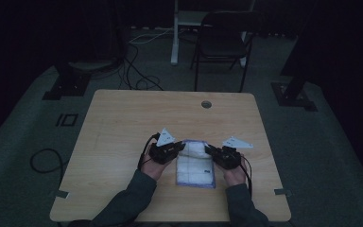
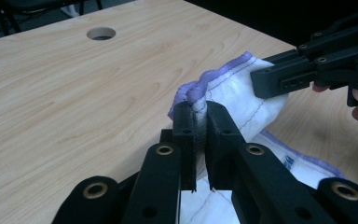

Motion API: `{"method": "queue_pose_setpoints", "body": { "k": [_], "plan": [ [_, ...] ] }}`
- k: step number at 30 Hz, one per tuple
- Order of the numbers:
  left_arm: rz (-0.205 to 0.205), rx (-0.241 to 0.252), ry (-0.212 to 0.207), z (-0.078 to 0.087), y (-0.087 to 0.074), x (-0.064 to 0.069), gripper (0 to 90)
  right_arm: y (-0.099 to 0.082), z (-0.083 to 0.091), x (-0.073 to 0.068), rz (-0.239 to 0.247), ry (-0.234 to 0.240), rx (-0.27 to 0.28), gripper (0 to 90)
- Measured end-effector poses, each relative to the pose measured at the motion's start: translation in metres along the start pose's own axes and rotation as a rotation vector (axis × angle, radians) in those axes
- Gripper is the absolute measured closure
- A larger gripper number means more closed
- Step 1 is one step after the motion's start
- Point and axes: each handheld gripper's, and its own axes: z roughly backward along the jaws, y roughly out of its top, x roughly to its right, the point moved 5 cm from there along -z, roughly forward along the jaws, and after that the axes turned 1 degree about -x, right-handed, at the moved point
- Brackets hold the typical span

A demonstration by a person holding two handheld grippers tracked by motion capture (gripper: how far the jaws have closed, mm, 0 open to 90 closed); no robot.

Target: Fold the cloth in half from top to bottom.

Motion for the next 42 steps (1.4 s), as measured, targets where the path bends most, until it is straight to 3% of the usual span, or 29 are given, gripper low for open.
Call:
{"method": "queue_pose_setpoints", "body": {
  "k": [16,42],
  "plan": [
    [-0.015,-0.022,-0.005,0.003,-0.016,0.007,84.0,-0.012,0.001,-0.005,0.007,0.011,-0.020,81.9],
    [0.014,-0.041,-0.015,0.005,-0.041,0.018,83.8,-0.028,0.002,-0.007,0.020,0.018,-0.067,80.4]
  ]
}}
